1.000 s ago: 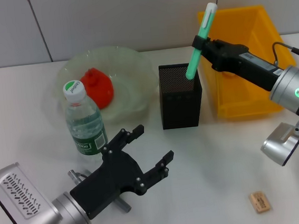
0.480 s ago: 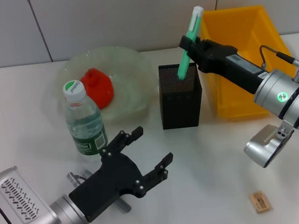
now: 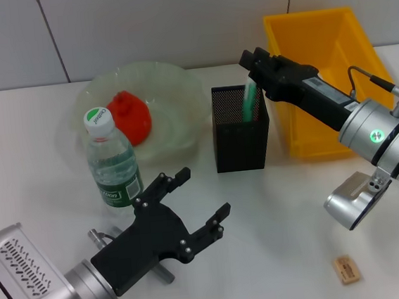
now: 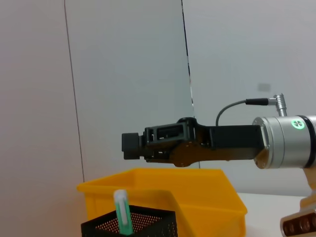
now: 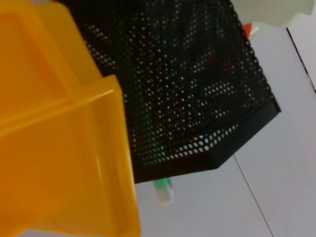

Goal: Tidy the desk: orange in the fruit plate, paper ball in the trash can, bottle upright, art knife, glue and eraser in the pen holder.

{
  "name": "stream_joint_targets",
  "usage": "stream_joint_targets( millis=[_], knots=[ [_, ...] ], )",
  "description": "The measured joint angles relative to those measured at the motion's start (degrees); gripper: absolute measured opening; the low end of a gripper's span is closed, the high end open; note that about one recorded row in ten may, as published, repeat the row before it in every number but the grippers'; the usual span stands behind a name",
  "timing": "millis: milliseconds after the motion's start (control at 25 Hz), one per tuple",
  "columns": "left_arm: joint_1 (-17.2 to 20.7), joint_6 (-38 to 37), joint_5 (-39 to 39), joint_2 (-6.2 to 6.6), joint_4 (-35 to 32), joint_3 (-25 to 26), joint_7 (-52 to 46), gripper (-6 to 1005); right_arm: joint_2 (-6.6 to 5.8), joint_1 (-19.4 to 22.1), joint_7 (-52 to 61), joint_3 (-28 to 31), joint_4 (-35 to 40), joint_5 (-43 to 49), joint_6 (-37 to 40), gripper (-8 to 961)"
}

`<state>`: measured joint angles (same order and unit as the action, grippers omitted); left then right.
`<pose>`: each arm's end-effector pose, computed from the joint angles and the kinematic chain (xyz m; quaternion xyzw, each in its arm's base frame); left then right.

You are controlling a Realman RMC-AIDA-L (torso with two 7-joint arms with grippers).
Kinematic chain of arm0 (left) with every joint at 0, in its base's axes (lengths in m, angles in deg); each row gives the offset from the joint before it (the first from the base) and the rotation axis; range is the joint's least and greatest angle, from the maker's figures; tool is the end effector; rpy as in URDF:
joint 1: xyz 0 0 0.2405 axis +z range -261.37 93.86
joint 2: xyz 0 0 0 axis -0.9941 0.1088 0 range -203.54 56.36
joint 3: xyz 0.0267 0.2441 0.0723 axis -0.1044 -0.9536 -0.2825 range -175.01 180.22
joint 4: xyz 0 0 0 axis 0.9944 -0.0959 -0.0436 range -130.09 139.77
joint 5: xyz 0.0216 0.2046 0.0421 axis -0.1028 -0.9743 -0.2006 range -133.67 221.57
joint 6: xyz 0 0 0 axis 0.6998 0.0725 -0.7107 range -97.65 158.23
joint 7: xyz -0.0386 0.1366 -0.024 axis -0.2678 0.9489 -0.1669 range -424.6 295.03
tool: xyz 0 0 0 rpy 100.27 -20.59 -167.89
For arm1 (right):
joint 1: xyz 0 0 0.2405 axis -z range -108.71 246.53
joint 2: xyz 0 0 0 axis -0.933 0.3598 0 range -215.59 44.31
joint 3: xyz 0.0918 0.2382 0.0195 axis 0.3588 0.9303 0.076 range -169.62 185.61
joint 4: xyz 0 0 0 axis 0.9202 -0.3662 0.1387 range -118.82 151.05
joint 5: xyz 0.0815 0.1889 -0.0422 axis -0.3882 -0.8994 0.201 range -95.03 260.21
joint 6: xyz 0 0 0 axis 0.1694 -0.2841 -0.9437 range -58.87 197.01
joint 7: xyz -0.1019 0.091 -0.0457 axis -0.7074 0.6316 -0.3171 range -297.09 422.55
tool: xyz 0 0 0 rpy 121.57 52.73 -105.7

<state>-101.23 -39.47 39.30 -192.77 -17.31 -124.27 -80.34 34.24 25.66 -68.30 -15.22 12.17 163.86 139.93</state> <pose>-0.2535 0.2597 -0.1012 -0.8803 -0.0694 -0.3427 0.3205 0.2208 0.3792 -0.0592 -0.3200 -0.7701 -0.3121 0.4550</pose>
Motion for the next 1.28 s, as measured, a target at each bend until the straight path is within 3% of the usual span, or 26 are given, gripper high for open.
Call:
stream_joint_targets(
  millis=[160,400,520,560,640,680,760,880,920,1280],
  knots=[
    [-0.1,-0.1,0.1,0.0,0.0,0.3,0.0,811,0.0,-0.4,4.8,0.8,-0.3,-0.1,2.0,283],
    [-0.3,-0.6,0.7,0.0,-0.6,0.4,-0.4,811,-0.18,-2.8,24.7,6.3,-0.3,-0.1,10.3,284],
    [-0.6,-1.0,1.3,0.0,-0.8,0.6,-1.1,811,-0.15,-4.8,39.0,17.1,-3.8,-0.1,19.3,284],
    [-0.7,-1.0,1.6,0.0,-0.8,0.7,-1.5,811,-0.15,-4.8,39.0,17.1,-3.8,-0.1,19.3,284],
    [-1.0,-1.0,2.4,0.0,-0.8,1.0,-2.1,811,-0.23,-5.1,47.0,22.5,-5.5,-0.1,24.4,284],
    [-1.2,-1.0,3.0,0.0,-0.7,1.1,-2.3,810,-0.24,-4.8,56.4,26.6,-6.2,-0.1,28.5,284],
    [-1.4,-1.0,3.3,-0.01,-0.7,1.1,-2.3,810,-0.24,-4.4,61.0,28.5,-6.6,-0.1,29.9,284],
    [-1.5,-1.0,3.5,-0.01,-0.6,1.1,-2.3,811,-0.32,-2.0,80.0,32.2,-8.5,0.0,31.5,285],
    [-1.5,-1.0,3.6,0.0,-0.6,1.1,-2.3,811,-0.32,-2.0,80.0,32.2,-8.5,0.0,31.5,285],
    [-1.6,-0.9,3.7,0.0,-0.7,1.1,-2.4,811,-0.68,2.5,131.3,32.1,-3.8,1.2,25.5,287]
  ],
)
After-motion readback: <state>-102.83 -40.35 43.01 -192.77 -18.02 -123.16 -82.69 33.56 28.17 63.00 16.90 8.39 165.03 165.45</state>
